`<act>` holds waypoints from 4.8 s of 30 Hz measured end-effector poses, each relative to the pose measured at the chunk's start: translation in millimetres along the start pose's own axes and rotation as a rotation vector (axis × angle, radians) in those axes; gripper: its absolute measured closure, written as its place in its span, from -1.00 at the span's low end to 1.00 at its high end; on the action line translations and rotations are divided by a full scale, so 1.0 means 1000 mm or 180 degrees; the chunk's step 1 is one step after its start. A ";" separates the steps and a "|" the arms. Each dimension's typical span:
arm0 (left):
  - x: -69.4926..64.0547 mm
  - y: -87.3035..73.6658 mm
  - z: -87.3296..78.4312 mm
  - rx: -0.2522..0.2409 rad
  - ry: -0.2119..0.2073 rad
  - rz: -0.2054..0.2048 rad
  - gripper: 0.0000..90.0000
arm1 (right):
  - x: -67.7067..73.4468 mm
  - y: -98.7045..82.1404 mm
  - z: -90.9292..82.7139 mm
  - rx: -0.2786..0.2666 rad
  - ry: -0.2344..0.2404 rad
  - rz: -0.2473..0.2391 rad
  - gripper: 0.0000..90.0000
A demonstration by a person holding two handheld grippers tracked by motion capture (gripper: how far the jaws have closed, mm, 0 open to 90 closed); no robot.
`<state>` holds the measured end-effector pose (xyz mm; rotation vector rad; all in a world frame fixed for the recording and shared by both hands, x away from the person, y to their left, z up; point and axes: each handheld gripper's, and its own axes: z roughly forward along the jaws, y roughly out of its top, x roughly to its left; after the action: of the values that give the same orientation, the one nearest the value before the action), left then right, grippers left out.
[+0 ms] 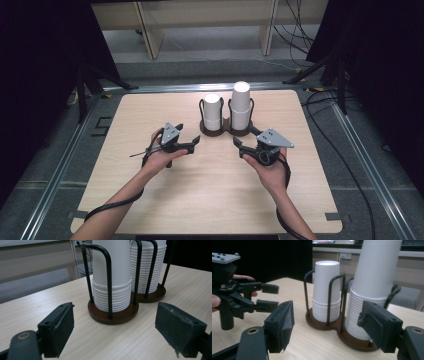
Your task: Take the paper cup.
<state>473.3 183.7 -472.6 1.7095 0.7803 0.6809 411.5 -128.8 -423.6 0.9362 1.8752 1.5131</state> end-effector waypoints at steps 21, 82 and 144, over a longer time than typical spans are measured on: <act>0.003 0.010 0.064 0.0322 -0.0079 0.0016 -0.62 | 0.002 0.061 0.090 0.0117 0.0116 -0.0170 -0.31; 0.005 0.005 0.098 0.0405 -0.0093 -0.0061 -0.52 | -0.003 0.062 0.174 0.0552 -0.0285 -0.0216 -0.26; 0.002 0.021 0.032 0.0291 -0.0037 0.0120 -0.80 | 0.012 0.127 0.107 -0.0180 -0.0093 -0.0161 -0.20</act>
<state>502.6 161.9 -460.5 1.8132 0.7831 0.6691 509.8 -39.9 -322.8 0.8741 1.8126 1.5064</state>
